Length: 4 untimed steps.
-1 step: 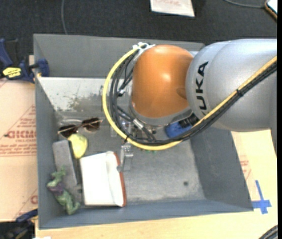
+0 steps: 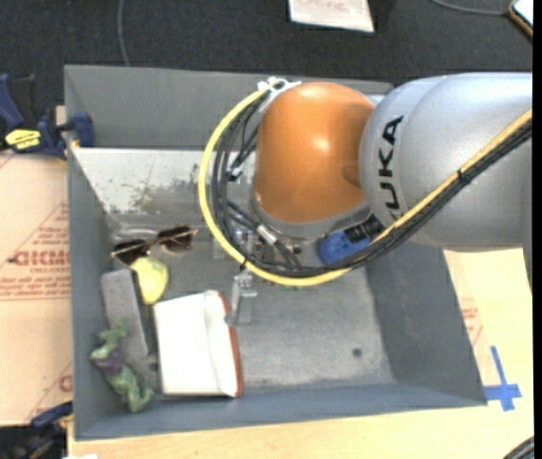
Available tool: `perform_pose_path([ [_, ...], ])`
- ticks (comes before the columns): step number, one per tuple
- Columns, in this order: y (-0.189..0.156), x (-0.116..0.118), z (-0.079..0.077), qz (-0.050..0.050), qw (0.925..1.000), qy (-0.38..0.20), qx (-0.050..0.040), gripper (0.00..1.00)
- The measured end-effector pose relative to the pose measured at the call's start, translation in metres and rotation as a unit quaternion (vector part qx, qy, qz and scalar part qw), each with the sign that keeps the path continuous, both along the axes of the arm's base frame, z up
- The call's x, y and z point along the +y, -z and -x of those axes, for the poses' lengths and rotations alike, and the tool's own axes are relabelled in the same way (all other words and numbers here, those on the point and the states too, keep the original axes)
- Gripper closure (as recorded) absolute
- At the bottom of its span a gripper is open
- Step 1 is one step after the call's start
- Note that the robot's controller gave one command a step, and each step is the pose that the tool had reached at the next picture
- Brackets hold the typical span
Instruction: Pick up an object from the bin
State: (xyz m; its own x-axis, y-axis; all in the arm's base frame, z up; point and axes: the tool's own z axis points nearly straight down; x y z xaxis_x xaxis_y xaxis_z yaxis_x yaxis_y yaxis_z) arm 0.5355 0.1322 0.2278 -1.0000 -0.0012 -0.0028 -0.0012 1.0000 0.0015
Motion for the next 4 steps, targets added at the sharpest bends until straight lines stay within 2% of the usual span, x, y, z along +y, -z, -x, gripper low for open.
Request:
perform_pose_path([
  [1, 0.136, -0.033, -0.036, 0.001, 0.9944, -0.105, -0.002, 0.0],
  [2, 0.066, -0.03, -0.053, -0.001, 0.9969, -0.078, -0.008, 0.0],
  [3, 0.128, -0.039, 0.01, 0.001, 0.9652, -0.262, 0.0029, 0.0],
  [4, 0.157, 0.046, -0.112, -0.001, 0.9814, -0.191, -0.0113, 0.0],
])
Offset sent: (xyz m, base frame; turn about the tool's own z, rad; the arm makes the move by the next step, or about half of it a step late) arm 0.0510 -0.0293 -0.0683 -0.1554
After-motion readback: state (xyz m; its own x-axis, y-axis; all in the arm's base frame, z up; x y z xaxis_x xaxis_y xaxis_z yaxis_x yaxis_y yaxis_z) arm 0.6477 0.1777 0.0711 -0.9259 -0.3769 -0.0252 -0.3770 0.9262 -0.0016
